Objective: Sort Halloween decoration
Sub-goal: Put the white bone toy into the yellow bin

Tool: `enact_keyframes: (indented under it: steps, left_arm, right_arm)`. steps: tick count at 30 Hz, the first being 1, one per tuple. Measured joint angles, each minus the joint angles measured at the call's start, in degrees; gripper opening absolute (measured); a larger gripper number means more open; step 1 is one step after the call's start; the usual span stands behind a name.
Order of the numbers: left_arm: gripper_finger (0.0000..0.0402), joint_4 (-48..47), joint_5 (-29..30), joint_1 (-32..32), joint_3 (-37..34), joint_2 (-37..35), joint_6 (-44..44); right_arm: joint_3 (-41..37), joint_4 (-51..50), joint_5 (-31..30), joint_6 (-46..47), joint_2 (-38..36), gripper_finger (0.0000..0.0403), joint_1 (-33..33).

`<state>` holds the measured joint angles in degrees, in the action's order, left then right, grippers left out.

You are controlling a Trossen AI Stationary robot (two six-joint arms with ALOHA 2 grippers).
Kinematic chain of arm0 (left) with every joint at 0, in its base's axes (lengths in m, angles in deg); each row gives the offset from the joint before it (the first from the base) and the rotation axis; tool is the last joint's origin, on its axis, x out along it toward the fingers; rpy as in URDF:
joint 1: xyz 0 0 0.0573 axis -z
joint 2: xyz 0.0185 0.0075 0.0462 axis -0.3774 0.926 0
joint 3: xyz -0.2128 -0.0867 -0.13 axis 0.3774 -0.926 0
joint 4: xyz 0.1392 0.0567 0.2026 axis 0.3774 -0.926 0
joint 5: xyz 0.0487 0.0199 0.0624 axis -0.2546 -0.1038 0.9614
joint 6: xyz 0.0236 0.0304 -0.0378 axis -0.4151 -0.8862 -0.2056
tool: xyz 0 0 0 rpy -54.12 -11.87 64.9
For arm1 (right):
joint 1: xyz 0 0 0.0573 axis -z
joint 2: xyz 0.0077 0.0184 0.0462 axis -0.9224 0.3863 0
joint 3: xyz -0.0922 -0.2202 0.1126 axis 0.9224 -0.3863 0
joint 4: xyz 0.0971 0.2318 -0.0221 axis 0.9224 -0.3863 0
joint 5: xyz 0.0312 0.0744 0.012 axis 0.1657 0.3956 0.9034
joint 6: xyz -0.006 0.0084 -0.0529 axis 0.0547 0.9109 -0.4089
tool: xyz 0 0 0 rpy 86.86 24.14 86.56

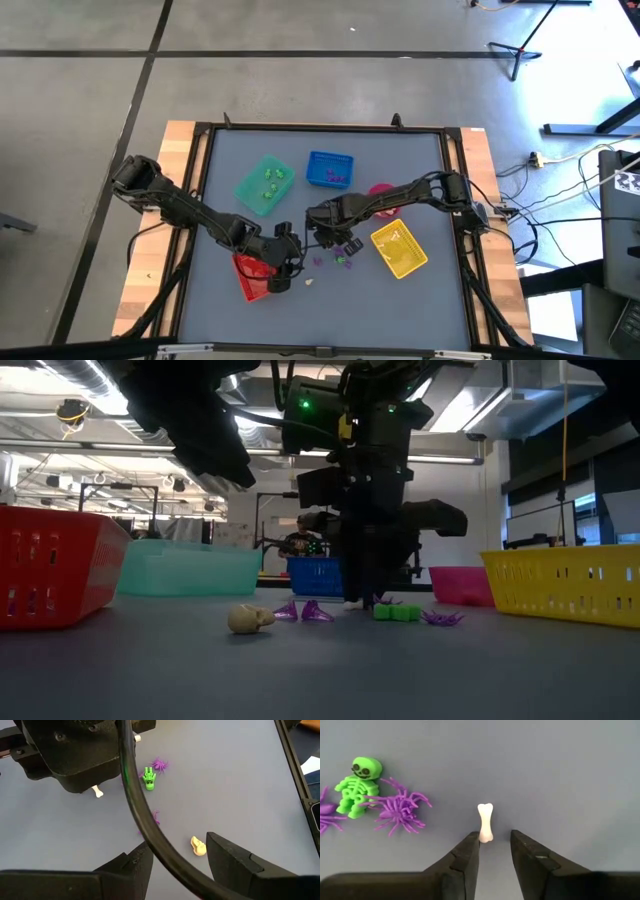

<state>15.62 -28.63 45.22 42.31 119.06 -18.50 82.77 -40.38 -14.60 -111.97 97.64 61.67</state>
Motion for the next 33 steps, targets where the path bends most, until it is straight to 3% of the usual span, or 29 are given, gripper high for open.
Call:
enact_keyframes:
  steps: [33]
  left_arm:
    - [0.0164, 0.0, 0.0, 0.0, 0.0, 0.0, 0.0]
  right_arm:
    - [0.0, 0.5, 2.3, 5.9, -0.8, 0.0113, 0.0]
